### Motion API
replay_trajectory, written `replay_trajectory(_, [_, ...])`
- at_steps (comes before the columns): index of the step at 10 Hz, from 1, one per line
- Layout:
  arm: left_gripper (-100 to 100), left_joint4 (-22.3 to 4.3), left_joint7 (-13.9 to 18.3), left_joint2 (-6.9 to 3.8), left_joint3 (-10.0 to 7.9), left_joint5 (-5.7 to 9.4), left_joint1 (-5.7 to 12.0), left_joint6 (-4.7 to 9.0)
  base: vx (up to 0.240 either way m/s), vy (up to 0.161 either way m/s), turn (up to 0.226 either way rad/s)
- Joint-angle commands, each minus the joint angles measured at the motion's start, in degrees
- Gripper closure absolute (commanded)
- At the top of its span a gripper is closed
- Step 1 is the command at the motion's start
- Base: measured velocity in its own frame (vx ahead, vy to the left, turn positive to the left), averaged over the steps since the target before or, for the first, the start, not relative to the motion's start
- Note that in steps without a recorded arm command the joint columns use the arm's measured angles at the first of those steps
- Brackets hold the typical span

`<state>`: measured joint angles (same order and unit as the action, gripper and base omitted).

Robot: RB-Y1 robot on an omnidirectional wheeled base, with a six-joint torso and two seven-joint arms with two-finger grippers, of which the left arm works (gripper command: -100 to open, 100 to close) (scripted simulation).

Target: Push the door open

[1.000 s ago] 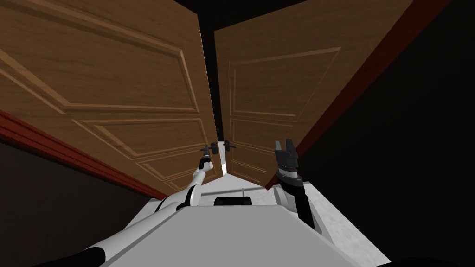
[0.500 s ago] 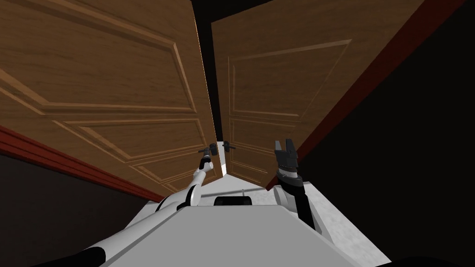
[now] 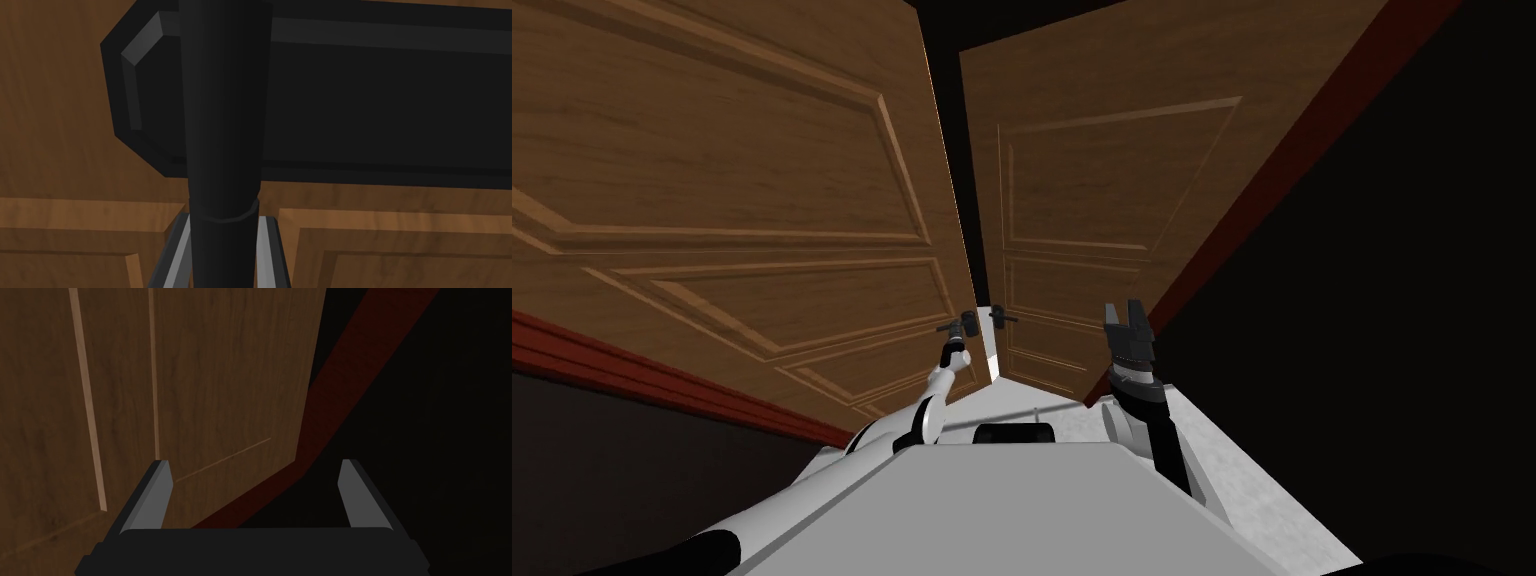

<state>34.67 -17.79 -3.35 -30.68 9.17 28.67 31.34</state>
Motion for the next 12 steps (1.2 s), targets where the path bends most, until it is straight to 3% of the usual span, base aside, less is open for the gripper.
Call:
replay_trajectory(1, [100,2.5,-1.1,0.03,-1.00,0.25,-0.11,-0.02,0.056,0.116,-0.101])
replay_trajectory(2, [100,2.2,-2.2,-0.20,-2.44,0.76,0.28,1.19,0.046,0.091,-0.115])
replay_trajectory(3, [100,1.4,-2.2,-0.20,-2.44,0.76,0.28,1.19,0.039,0.090,-0.083])
replay_trajectory(5, [100,2.2,-2.2,-0.20,-2.44,0.76,0.28,1.19,0.021,0.025,0.005])
replay_trajectory(6, [100,1.9,-3.3,-0.42,-4.12,1.36,0.74,2.60,0.028,0.055,-0.129])
replay_trajectory(9, [100,1.7,-4.0,-0.53,-5.02,1.68,0.99,3.36,0.024,0.061,-0.069])
replay_trajectory(10, [100,1.3,-5.4,-0.73,-6.95,2.37,1.53,4.99,0.035,0.078,-0.163])
replay_trajectory(12, [100,1.3,-5.4,-0.73,-6.95,2.37,1.53,4.99,0.028,0.064,-0.047])
